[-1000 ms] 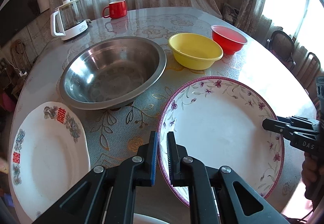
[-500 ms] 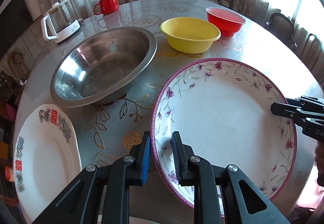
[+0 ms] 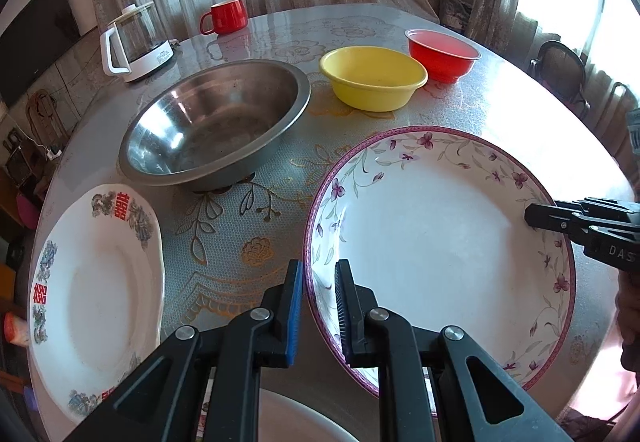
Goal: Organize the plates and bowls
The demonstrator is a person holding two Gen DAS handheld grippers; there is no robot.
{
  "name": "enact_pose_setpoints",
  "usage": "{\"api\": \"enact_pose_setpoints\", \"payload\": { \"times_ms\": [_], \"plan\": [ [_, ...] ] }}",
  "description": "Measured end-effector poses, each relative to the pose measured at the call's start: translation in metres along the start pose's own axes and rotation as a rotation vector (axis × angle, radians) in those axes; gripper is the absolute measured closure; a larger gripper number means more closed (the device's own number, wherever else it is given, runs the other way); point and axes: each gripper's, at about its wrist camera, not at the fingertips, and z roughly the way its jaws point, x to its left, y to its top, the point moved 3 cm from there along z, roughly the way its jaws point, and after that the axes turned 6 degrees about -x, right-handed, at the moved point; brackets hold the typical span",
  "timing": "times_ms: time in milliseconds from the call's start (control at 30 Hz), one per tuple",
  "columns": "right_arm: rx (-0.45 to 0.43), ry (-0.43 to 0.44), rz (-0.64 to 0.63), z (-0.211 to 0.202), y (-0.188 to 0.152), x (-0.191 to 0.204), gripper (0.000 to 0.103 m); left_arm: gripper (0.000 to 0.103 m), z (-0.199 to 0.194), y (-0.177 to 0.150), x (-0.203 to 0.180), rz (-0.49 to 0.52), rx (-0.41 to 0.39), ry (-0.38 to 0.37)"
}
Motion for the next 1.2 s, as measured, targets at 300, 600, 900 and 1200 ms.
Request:
{"api": "enact_pose_setpoints", "payload": {
  "times_ms": [300, 600, 900, 1200],
  "plan": [
    [0.001, 0.014, 0.044, -0.011, -0.01, -0.004, 0.088, 0.088, -0.018, -0.013, -0.007, -0.014, -0.018, -0.035],
    [-0.015, 0.065, 0.033, -0.025, -0.017, 0.004, 0.088, 0.097, -0.048, -0.015, -0.05, 0.119, -0.108, -0.047],
    [0.008, -0.048, -0.066, -0.016, -0.022, 0.017, 0.089, 0.095, -0.058, -0.001, -0.018, -0.043, -0.121, -0.056],
    [0.008, -0.041, -0.042, -0.015, -0.024, 0.016, 0.087, 0.077, -0.02, -0.003, 0.014, -0.061, -0.016, -0.045]
  ]
}}
